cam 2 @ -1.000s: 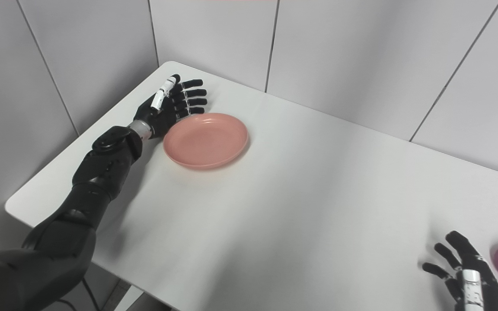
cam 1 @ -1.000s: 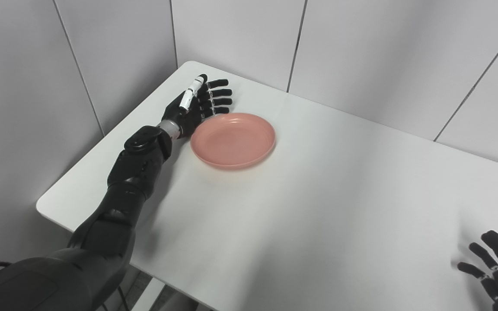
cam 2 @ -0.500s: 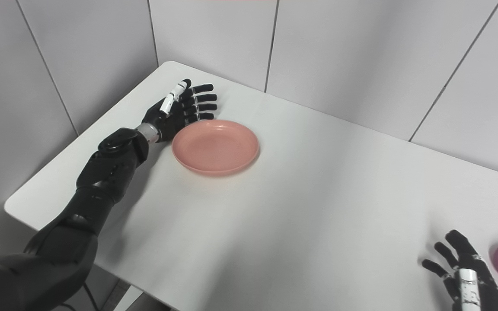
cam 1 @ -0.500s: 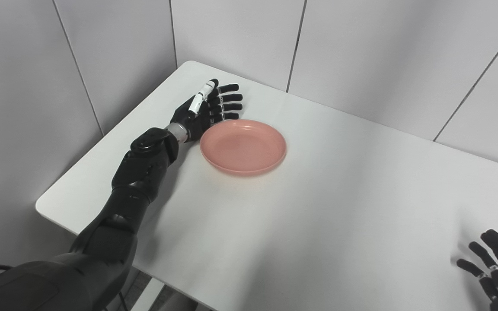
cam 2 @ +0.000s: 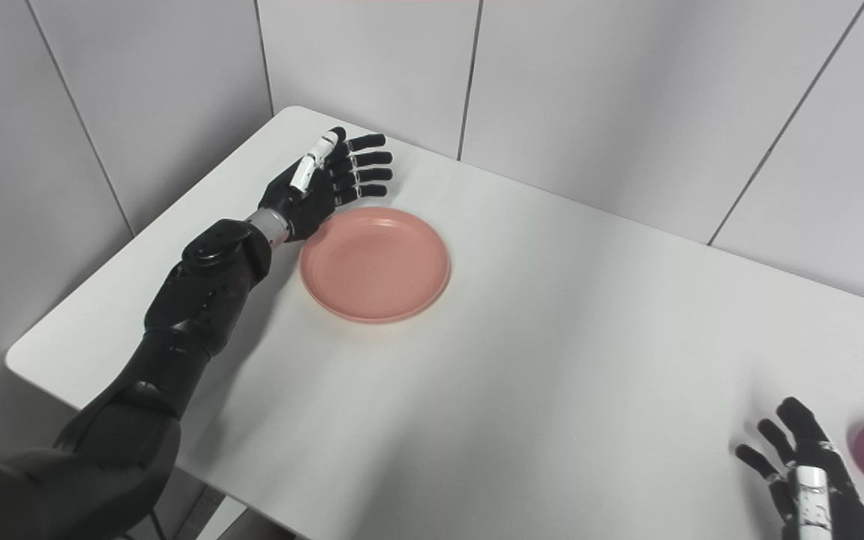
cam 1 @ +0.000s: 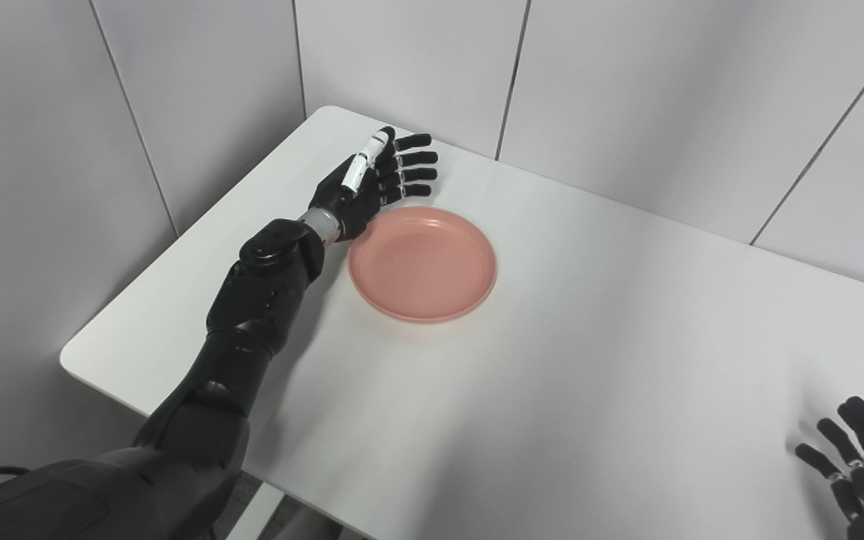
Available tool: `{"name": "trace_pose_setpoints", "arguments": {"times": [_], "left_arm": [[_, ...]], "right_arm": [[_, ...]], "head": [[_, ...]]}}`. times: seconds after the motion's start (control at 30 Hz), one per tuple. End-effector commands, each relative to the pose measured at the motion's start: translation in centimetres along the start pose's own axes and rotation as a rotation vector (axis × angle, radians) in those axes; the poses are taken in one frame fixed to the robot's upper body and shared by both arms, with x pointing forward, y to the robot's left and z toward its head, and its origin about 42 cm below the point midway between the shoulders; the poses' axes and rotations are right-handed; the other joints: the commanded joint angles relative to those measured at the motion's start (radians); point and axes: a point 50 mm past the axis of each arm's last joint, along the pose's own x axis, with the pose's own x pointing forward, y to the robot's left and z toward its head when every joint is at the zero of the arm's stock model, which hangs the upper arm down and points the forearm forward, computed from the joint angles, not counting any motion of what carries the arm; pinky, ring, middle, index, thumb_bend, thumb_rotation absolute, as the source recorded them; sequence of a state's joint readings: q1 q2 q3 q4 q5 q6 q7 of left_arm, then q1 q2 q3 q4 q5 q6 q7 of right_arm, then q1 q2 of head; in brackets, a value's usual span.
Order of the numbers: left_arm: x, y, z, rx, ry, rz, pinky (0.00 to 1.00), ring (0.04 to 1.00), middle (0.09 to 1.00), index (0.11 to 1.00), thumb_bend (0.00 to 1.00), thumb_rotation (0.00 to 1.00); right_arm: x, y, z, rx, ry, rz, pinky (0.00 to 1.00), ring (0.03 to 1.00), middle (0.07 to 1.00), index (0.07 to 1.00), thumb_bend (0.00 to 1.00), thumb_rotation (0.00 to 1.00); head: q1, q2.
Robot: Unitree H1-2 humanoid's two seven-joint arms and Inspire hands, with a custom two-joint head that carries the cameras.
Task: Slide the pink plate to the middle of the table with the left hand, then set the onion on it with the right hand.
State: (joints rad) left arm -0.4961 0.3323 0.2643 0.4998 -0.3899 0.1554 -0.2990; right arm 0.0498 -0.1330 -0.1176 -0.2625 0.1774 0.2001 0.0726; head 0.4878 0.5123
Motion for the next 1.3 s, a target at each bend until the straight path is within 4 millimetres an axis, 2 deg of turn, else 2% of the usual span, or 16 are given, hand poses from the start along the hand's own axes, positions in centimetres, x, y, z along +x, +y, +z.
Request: {"name": "trace_pose_setpoints", "arguments": {"times": [0.0,0.33,0.47,0.73,0.87,0.93,1.27], "left_arm": [[0.5,-0.3,2.6,0.025,-0.098,-0.005,0.70,0.737,0.744,0.733,0.30,1.00],[0.3,-0.8,2.1,0.023,-0.109,-0.005,0.70,0.732,0.742,0.732,0.32,1.00],[0.2,-0.5,1.9,0.032,-0.111,0.014,0.69,0.723,0.734,0.723,0.33,1.00],[0.0,0.2,3.0,0.069,-0.162,0.022,0.71,0.744,0.751,0.738,0.32,1.00],[-0.3,0.9,3.0,0.085,-0.169,0.037,0.73,0.759,0.761,0.743,0.32,1.00],[-0.3,1.1,2.8,0.082,-0.166,0.043,0.74,0.763,0.763,0.742,0.32,1.00],[-0.3,1.8,2.6,0.076,-0.176,0.085,0.73,0.759,0.764,0.744,0.31,1.00]], "right_arm": [[0.4,0.1,1.2,0.001,-0.059,0.008,0.77,0.877,0.897,0.844,0.69,0.76],[0.4,0.2,1.2,-0.004,-0.056,0.010,0.80,0.889,0.905,0.857,0.63,0.79],[0.3,0.2,1.2,-0.004,-0.060,0.015,0.83,0.903,0.918,0.874,0.61,0.80],[0.4,0.1,1.0,0.002,-0.057,0.009,0.86,0.912,0.923,0.880,0.57,0.81],[0.4,0.1,1.1,0.003,-0.061,0.014,0.89,0.928,0.936,0.892,0.57,0.81],[0.4,0.1,1.0,0.004,-0.059,0.013,0.91,0.936,0.944,0.902,0.54,0.82],[0.4,0.0,1.2,-0.007,-0.056,0.014,0.89,0.933,0.942,0.902,0.52,0.84]], "head": [[-0.001,0.000],[-0.011,0.003],[-0.012,0.005],[-0.009,0.004],[-0.011,0.007],[-0.011,0.008],[-0.007,0.008]]}}
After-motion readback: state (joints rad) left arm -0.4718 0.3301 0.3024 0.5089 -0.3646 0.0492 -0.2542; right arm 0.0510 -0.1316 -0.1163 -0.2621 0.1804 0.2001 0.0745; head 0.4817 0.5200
